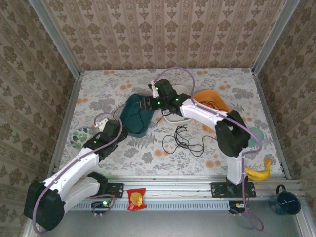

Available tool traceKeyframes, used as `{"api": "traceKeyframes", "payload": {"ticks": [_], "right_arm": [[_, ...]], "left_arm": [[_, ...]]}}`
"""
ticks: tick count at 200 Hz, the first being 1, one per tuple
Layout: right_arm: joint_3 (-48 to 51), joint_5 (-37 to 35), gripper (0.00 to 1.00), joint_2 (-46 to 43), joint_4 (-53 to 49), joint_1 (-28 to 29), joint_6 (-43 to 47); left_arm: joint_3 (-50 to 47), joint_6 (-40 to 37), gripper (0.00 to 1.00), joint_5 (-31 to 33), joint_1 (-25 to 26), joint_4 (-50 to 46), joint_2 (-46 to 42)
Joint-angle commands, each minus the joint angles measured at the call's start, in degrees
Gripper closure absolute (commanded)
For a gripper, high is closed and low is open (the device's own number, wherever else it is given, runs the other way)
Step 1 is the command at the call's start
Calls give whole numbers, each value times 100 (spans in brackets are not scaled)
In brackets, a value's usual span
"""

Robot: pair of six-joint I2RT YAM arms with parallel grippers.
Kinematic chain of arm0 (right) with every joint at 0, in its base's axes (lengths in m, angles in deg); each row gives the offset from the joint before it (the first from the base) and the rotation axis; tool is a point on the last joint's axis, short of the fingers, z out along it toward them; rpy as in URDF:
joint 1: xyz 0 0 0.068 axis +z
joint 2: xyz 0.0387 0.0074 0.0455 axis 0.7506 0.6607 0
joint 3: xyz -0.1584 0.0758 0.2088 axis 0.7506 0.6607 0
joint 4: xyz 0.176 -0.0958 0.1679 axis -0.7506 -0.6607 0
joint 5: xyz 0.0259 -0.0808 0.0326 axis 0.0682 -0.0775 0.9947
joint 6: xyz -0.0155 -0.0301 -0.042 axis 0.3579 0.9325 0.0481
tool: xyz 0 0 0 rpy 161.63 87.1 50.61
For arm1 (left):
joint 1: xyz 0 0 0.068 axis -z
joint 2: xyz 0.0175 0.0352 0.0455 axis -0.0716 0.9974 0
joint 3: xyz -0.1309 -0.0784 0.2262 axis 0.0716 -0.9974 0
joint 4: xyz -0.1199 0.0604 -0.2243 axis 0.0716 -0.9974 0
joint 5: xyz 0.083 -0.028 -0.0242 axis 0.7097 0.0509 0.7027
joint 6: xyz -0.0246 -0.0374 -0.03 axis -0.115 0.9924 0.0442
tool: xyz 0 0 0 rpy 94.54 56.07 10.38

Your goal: Untangle the cables

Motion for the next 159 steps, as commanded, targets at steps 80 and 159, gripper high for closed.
{"api": "traceKeyframes", "payload": {"ticks": [80, 159], "right_arm": [[1412, 589, 50, -400, -1017, 2, 244], [1258, 24, 49, -17, -1174, -595, -84]], "left_arm": [[317, -117, 25, 431, -328, -55, -126], [164, 150, 25, 259, -332, 2, -328]]}}
